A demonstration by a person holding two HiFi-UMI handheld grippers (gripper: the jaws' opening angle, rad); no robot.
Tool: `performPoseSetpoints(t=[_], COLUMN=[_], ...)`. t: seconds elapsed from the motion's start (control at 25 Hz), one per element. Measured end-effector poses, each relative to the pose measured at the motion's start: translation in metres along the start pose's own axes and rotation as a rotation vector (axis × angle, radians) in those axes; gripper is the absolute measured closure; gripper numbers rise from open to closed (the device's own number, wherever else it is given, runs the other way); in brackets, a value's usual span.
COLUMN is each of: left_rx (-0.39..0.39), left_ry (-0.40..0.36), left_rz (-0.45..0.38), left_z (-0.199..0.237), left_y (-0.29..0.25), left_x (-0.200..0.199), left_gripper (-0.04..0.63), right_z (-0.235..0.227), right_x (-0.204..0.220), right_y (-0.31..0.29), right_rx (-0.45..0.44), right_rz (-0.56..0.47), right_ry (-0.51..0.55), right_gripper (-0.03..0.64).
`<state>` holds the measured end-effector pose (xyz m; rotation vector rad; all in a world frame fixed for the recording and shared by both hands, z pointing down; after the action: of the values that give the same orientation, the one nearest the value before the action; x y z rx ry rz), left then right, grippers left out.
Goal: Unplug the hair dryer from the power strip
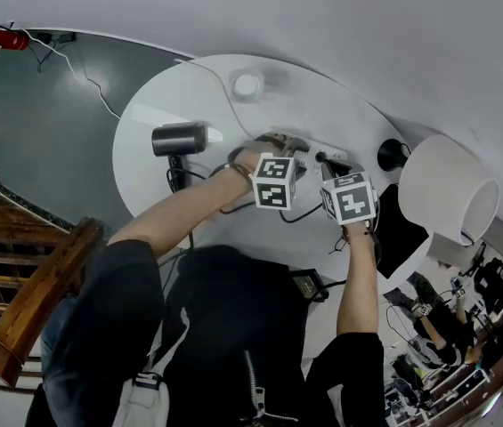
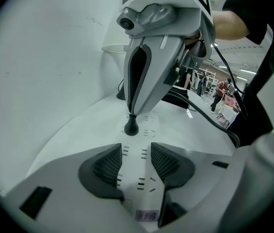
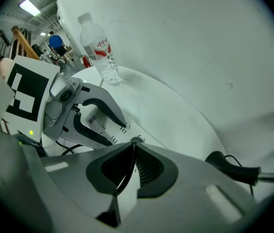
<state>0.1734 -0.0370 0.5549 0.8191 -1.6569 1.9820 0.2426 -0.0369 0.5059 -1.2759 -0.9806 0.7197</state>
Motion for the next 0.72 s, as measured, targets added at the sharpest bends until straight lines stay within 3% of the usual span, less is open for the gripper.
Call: performPoseSetpoints(t=[0.48,0.64,0.72], left_rx=[0.004,0.000,0.004], left_ry=[-0.019,-0.018,-0.020], left_rz=[0.002,0.001,0.001], left_z=[-0.004,-0.004,-0.003], left_y=[-0.003,-0.004,-0.004], left_x=[-0.003,-0.003,-0.002], left_gripper=[0.413,0.413,0.414], right_z=[-0.002,-0.021,-0.037], right_x=[0.005,-0.019,-0.045], right_y=[0.000,0.026,0.061], right_rx=[-0.005,0.012,0.054], right_rz=[0.023,-0.078,-0.134], right_ry=[0.011,-0.060,-0.026], right_gripper=[0.591,0.591,0.589])
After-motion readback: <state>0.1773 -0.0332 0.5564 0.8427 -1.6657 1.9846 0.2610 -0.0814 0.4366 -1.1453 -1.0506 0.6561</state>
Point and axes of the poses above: the fingertips, and each gripper's own axes: y backward along the fingers, z to its left, x out of its underside, the point moved 6 cm from there along y, backward along the fingers, and after that the axes turned 5 degrees about x, right-handed, at the moved point
